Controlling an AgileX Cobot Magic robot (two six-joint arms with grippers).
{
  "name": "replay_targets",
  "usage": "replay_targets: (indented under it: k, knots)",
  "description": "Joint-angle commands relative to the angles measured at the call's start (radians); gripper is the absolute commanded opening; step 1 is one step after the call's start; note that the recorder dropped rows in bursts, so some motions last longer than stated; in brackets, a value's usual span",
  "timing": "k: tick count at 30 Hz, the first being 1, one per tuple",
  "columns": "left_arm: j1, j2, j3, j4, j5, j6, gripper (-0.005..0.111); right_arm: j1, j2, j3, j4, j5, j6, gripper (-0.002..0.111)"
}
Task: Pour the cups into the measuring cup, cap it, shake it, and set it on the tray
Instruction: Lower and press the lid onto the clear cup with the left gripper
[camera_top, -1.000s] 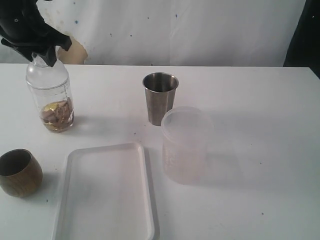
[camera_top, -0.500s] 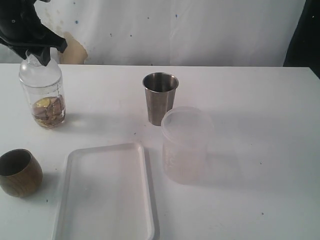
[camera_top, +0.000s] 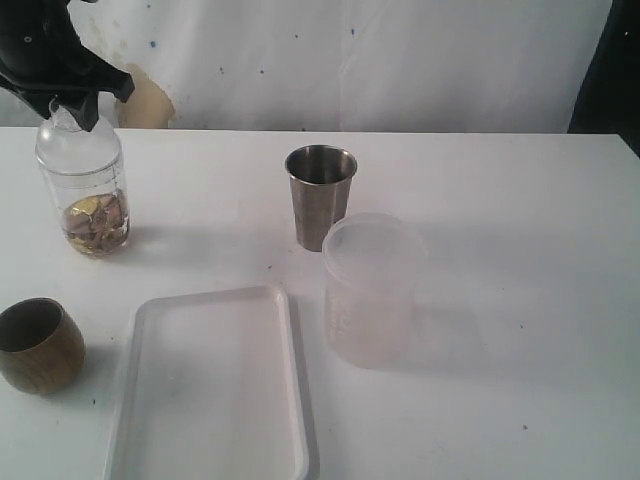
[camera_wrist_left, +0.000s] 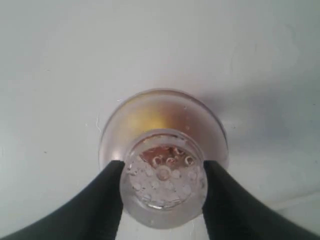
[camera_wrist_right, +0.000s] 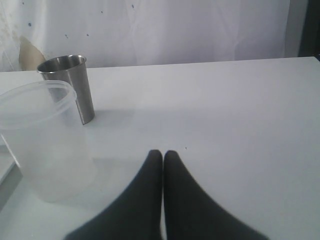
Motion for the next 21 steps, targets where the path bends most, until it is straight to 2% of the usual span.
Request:
replay_targets:
  k: [1,7,11,14,21]
  knots:
    - [0.010,0.012,0.002,0.063,0.026,-0.015,0.039,0.007,-0.006,0.006,-0.002,0.002,-0.006,0.000]
    - [0.067,0.012,0.002,0.015,0.026,-0.015,0.057,0.007,-0.006,0.006,-0.002,0.002,-0.006,0.000]
    - [0.096,0.012,0.002,0.002,0.026,-0.015,0.059,0.007,-0.006,0.006,-0.002,0.002,-0.006,0.000]
    - [0.101,0.012,0.002,0.002,0.026,-0.015,0.060,0.007,-0.006,0.006,-0.002,0.002,-0.006,0.000]
    - [0.101,0.007,0.002,0.002,0.026,-0.015,0.080,0.007,-0.006,0.006,-0.002,0.002,-0.006,0.000]
